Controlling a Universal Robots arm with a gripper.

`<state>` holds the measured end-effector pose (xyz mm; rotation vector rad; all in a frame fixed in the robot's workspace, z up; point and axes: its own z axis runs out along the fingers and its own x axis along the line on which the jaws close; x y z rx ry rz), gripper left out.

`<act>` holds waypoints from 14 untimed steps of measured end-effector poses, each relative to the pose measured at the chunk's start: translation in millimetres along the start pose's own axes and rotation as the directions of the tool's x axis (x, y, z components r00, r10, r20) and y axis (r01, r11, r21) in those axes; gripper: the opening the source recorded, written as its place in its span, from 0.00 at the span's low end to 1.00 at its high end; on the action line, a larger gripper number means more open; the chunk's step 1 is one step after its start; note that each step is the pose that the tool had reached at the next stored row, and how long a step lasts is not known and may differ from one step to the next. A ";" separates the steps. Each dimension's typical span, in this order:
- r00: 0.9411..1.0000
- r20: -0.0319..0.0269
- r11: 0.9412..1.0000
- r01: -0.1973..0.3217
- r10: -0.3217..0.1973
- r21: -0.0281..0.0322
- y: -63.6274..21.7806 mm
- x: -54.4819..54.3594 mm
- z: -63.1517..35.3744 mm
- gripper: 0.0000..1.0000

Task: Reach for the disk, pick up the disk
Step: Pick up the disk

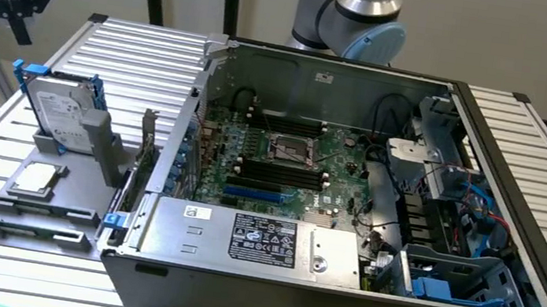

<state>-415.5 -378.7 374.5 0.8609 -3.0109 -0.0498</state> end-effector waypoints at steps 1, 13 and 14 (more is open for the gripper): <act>1.000 -0.001 1.000 0.017 -0.017 0.000 0.0 0.0 0.0 0.11; 0.972 -0.005 0.972 0.233 -0.233 0.002 -0.1 0.0 0.9 0.11; 0.968 -0.005 0.968 0.252 -0.252 0.002 0.0 0.0 1.0 0.11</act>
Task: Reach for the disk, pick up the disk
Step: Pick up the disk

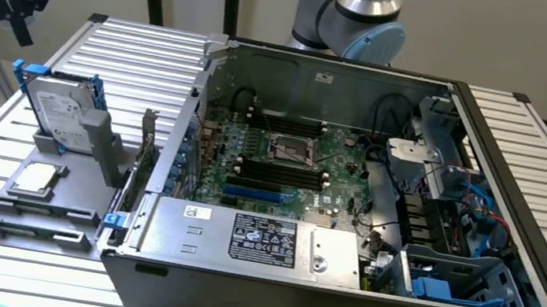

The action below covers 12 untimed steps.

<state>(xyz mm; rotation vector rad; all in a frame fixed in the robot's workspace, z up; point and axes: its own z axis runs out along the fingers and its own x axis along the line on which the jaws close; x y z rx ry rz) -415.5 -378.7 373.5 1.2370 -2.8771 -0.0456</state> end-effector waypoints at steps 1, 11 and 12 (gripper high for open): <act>1.000 -0.001 1.000 0.018 -0.018 0.000 0.0 0.0 0.1 0.11; 0.980 -0.006 0.980 0.197 -0.197 -0.001 0.0 0.0 1.5 0.11; 0.977 -0.006 0.977 0.215 -0.215 -0.001 -0.1 0.0 1.8 0.11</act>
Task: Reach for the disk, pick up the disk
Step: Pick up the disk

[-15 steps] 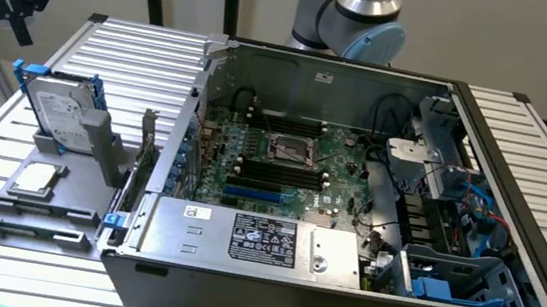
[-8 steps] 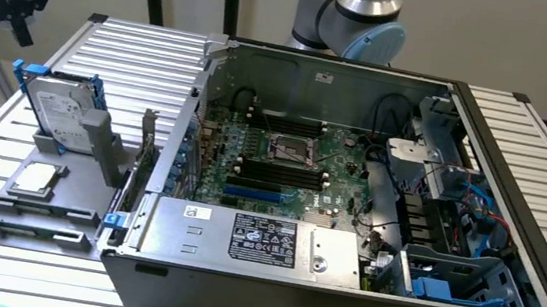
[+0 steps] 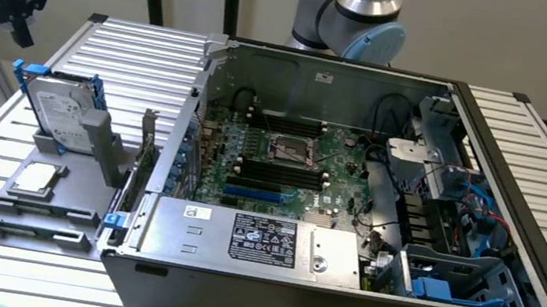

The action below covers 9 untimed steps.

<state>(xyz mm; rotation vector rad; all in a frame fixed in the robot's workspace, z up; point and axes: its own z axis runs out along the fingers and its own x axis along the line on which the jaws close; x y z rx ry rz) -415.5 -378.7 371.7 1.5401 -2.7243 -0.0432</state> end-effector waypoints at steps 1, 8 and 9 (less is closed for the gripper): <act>1.000 -0.001 1.000 0.019 -0.019 0.000 0.0 0.0 0.2 0.11; 0.989 -0.004 0.989 0.145 -0.145 0.000 0.0 0.0 1.2 0.11; 0.986 -0.004 0.986 0.164 -0.164 0.000 0.0 0.0 1.3 0.11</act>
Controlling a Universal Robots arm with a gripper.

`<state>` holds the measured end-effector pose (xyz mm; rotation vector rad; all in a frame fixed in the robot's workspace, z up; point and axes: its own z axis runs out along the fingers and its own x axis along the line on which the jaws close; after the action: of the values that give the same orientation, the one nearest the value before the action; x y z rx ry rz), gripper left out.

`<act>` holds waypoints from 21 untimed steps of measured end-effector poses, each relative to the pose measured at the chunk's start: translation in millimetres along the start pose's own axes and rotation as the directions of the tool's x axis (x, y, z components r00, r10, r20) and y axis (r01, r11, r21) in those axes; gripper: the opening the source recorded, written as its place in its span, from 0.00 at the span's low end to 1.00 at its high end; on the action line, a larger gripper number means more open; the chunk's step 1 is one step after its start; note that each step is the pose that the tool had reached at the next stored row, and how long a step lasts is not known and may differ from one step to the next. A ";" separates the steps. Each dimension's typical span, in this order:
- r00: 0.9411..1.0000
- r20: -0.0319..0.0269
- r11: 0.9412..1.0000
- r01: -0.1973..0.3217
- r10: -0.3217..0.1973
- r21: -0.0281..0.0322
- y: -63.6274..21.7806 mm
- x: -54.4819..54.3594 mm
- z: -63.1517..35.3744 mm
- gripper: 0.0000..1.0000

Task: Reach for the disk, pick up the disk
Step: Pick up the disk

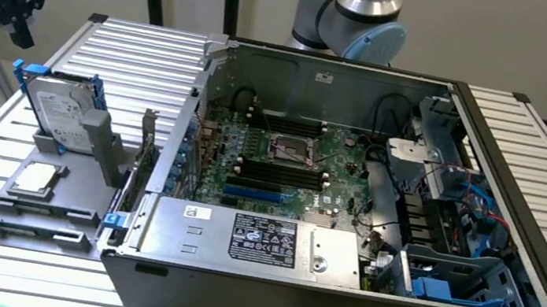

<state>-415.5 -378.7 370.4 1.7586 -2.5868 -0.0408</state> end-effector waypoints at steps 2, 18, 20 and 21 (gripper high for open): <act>0.999 -0.001 0.999 0.036 -0.036 0.000 0.0 0.0 0.3 0.11; 0.947 -0.009 0.947 0.320 -0.320 -0.002 -0.1 0.0 2.8 0.11; 0.937 -0.010 0.937 0.348 -0.348 -0.003 -0.1 0.0 3.0 0.11; 0.932 -0.010 0.932 0.363 -0.363 -0.003 -0.1 0.0 3.0 0.11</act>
<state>-415.6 -378.8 367.4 2.2037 -2.2142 -0.0363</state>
